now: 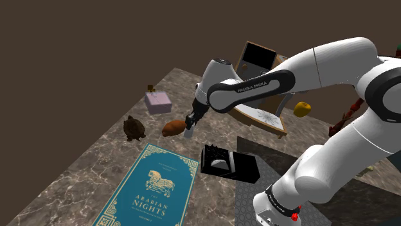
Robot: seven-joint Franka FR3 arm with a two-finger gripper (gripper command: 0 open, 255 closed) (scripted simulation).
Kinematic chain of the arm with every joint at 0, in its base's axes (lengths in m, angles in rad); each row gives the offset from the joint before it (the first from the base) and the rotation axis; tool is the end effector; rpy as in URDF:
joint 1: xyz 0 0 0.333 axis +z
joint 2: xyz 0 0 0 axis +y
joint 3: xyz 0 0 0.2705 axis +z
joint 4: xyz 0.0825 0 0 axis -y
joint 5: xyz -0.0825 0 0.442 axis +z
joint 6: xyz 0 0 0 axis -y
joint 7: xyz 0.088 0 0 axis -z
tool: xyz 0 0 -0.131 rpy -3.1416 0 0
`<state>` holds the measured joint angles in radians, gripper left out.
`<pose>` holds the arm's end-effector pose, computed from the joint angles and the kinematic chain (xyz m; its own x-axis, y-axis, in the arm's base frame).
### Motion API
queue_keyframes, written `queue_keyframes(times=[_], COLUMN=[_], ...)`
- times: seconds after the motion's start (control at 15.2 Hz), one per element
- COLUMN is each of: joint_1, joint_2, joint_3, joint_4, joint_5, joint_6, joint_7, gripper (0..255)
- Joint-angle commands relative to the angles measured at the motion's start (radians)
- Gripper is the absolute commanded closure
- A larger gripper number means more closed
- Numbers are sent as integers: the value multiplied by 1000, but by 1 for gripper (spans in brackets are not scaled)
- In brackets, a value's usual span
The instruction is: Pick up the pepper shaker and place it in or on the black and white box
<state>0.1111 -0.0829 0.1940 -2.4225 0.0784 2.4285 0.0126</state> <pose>0.5095 0.1601 0.2379 0.9692 0.2307 0.0860 0.2349 -0.9712 -0.0414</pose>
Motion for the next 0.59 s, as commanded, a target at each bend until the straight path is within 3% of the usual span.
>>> queue_keyframes(times=[0.0, 0.53], joint_1=[0, 0], joint_2=[0, -18], joint_3=[0, -1], joint_4=[0, 10], joint_5=[0, 3], joint_6=[0, -29], joint_7=[0, -1], gripper=[255, 255])
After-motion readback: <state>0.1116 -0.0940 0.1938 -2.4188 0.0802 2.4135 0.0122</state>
